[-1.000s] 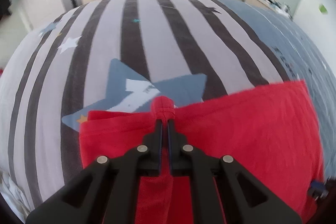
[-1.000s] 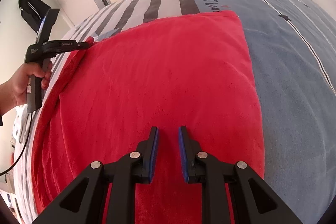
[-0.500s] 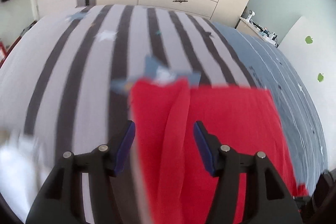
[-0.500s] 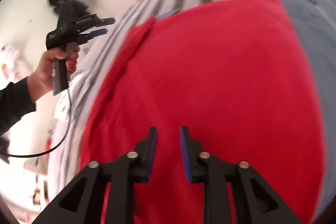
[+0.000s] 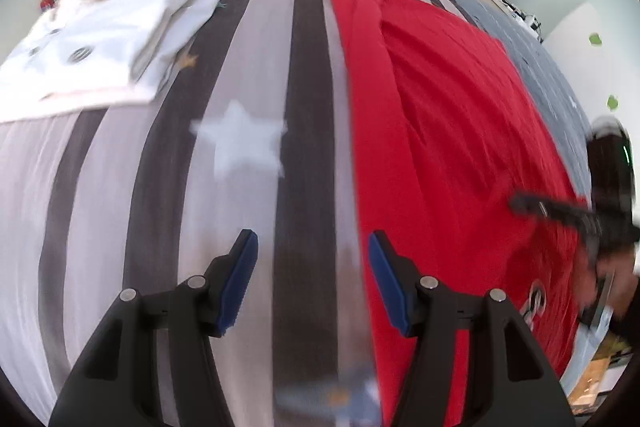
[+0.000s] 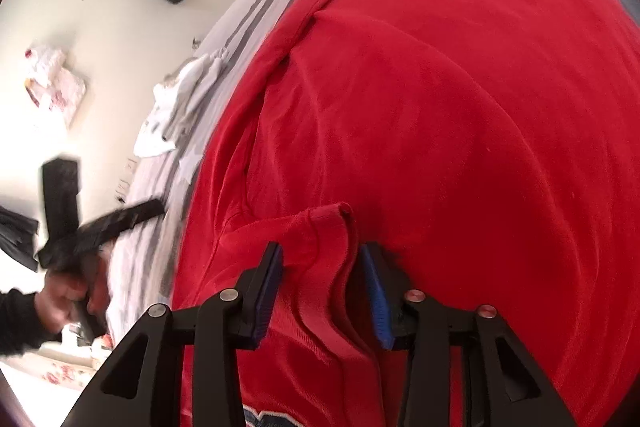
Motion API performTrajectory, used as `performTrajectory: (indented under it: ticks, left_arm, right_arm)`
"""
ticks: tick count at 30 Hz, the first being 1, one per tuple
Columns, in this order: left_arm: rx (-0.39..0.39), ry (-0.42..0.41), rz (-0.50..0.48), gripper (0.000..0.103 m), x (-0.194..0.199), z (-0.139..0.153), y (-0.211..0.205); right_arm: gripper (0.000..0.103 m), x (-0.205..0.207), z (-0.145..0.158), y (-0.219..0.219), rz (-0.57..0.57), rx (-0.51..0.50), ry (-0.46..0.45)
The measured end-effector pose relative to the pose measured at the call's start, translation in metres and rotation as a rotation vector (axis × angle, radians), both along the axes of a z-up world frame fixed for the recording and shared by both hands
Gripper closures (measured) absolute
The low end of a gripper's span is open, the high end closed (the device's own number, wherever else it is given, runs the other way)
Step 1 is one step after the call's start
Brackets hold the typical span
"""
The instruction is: Fold clothes
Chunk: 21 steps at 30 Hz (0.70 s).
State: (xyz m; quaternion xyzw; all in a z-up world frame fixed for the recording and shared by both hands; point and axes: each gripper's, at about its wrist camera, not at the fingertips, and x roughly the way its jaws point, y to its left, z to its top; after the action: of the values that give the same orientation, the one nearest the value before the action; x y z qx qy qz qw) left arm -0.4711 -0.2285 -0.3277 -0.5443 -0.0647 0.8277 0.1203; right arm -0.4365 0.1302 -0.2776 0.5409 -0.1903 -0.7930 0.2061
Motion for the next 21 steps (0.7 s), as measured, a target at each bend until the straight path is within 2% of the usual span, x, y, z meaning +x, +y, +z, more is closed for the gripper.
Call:
performTrajectory:
  ticks: [2,3,4,10,16,21]
  left_arm:
    - [-0.001,-0.005,-0.025,0.049,0.026,0.003,0.010]
    - [-0.002,-0.008,-0.039,0.049,0.039,0.005,0.015]
    - [-0.019,-0.010,-0.074,0.048,0.054,0.005,0.023]
    - [-0.097,-0.058,-0.219,0.048,0.112,-0.010,0.048]
    - [-0.122,-0.091,-0.220,0.048,0.132,-0.018,0.040]
    - [-0.120,-0.102,-0.226,0.048,0.133,-0.021,0.036]
  right_arm:
    - [0.084,-0.001,-0.003,0.003,-0.012,0.020,-0.005]
    - [0.097,0.000,0.000,0.006,-0.027,0.025,0.000]
    - [0.100,0.002,0.004,0.010,-0.046,0.029,0.008]
    - [0.100,0.023,0.029,0.028,-0.111,0.034,0.043]
    - [0.100,0.044,0.040,0.036,-0.162,0.033,0.043]
    - [0.100,0.047,0.029,0.036,-0.181,0.071,0.014]
